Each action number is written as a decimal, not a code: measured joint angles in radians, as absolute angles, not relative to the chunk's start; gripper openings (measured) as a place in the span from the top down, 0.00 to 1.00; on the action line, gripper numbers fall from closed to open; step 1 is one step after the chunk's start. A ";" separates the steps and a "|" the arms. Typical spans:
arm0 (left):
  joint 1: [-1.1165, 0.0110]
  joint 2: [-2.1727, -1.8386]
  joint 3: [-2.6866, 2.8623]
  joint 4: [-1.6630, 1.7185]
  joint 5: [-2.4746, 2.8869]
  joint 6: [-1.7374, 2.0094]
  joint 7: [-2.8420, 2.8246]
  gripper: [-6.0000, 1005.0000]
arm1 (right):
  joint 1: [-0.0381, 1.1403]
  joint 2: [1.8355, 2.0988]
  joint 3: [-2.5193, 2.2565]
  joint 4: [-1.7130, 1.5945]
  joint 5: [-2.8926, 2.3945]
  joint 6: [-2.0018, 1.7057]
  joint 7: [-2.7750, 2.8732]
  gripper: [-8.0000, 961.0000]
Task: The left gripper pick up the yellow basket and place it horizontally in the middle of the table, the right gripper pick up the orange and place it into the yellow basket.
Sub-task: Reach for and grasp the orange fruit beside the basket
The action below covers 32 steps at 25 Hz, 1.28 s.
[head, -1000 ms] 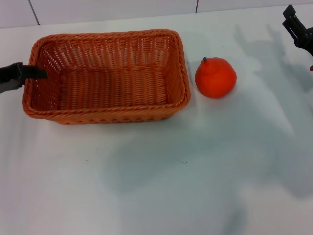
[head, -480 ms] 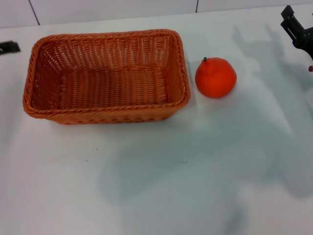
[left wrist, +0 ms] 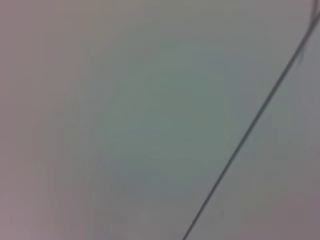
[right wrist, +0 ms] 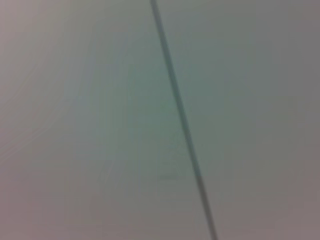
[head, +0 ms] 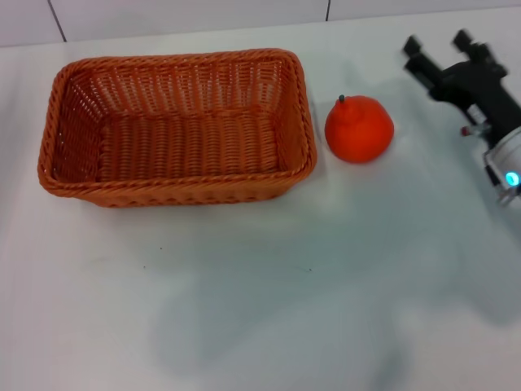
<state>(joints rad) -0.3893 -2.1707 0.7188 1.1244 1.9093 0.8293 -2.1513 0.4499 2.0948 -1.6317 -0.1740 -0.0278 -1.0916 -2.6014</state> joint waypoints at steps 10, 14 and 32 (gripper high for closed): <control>-0.377 -2.166 0.715 1.008 1.588 0.836 -1.869 0.15 | 0.465 2.106 -1.756 -0.176 -0.051 -1.045 -2.576 0.09; -0.377 -2.168 0.716 0.988 1.539 0.843 -1.827 0.15 | 0.469 2.104 -1.757 -0.176 -0.109 -1.038 -2.530 0.09; -0.376 -2.166 0.719 0.922 1.436 0.889 -1.739 0.15 | 0.472 2.106 -1.759 -0.168 -0.157 -0.981 -2.516 0.10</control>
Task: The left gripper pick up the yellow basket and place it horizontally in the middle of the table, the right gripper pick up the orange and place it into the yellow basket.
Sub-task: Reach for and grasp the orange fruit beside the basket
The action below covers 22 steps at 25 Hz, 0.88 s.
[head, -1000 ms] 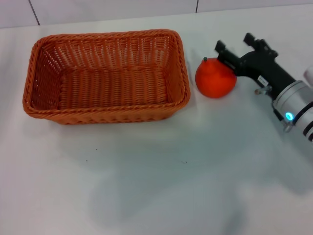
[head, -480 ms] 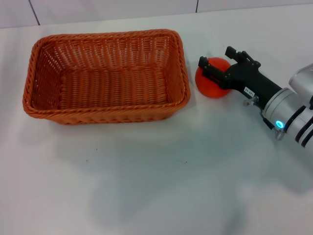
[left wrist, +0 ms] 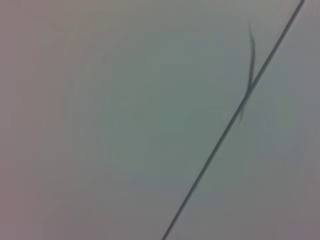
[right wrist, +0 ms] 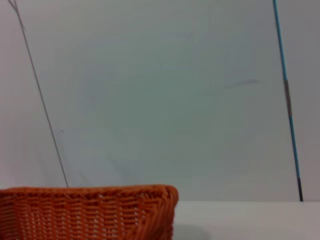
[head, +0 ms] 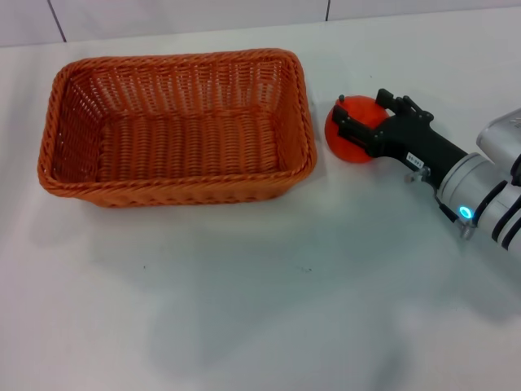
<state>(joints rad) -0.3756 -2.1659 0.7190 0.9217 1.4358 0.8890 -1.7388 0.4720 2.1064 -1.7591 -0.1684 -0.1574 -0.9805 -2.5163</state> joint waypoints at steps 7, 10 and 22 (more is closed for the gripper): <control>-0.371 -2.166 0.721 0.917 1.435 0.901 -1.733 0.15 | 0.471 2.106 -1.758 -0.168 -0.158 -0.948 -2.516 0.11; -0.371 -2.167 0.721 0.915 1.435 0.909 -1.727 0.15 | 0.472 2.106 -1.759 -0.169 -0.158 -0.948 -2.516 0.11; -0.368 -2.166 0.720 0.904 1.434 0.936 -1.726 0.16 | 0.467 2.103 -1.754 -0.169 -0.157 -0.925 -2.477 0.12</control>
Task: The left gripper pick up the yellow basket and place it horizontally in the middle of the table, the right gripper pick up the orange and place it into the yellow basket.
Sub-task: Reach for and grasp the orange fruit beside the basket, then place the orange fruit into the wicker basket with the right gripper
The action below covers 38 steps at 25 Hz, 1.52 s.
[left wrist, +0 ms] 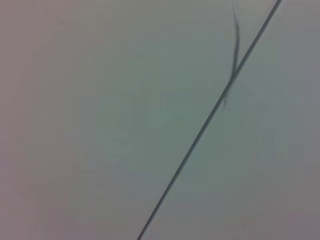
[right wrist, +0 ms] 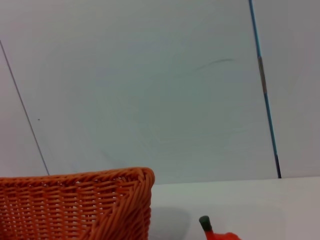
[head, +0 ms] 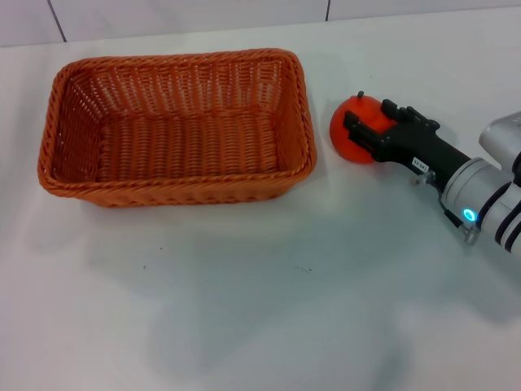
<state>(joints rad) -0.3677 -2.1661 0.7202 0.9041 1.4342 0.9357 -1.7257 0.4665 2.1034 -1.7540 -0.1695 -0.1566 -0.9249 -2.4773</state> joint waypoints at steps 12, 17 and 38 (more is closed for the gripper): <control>-0.364 -2.164 0.713 0.904 1.434 0.966 -1.726 0.16 | 0.459 2.101 -1.752 -0.167 -0.156 -0.936 -2.474 0.57; -0.360 -2.165 0.713 0.904 1.434 0.968 -1.728 0.16 | 0.458 2.102 -1.750 -0.167 -0.152 -0.934 -2.474 0.60; -0.349 -2.164 0.710 0.893 1.434 0.975 -1.727 0.16 | 0.477 2.089 -1.639 -0.291 -0.172 -1.100 -2.487 0.76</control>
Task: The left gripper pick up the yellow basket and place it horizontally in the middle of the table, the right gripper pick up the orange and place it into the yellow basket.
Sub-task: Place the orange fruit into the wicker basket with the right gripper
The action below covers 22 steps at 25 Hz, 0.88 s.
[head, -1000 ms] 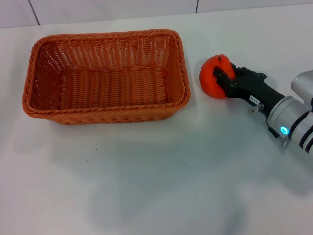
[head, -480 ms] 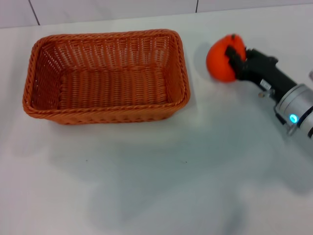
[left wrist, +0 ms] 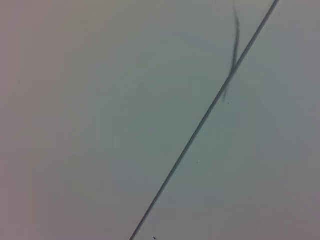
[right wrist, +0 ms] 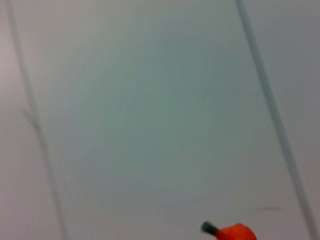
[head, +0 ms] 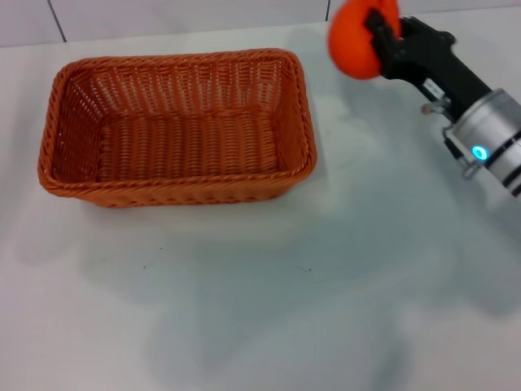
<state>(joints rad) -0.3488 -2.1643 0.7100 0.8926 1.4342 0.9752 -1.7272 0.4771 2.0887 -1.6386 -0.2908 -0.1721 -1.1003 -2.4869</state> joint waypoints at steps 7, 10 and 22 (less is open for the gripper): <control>-0.344 -2.164 0.710 0.892 1.434 0.975 -1.724 0.16 | 0.588 2.098 -1.715 -0.305 -0.252 -1.042 -2.480 0.82; -0.344 -2.164 0.710 0.891 1.434 0.976 -1.724 0.16 | 0.622 2.103 -1.767 -0.318 -0.264 -1.037 -2.467 0.86; -0.348 -2.164 0.715 0.893 1.434 0.980 -1.722 0.16 | 0.636 2.108 -1.816 -0.332 -0.351 -1.041 -2.345 0.91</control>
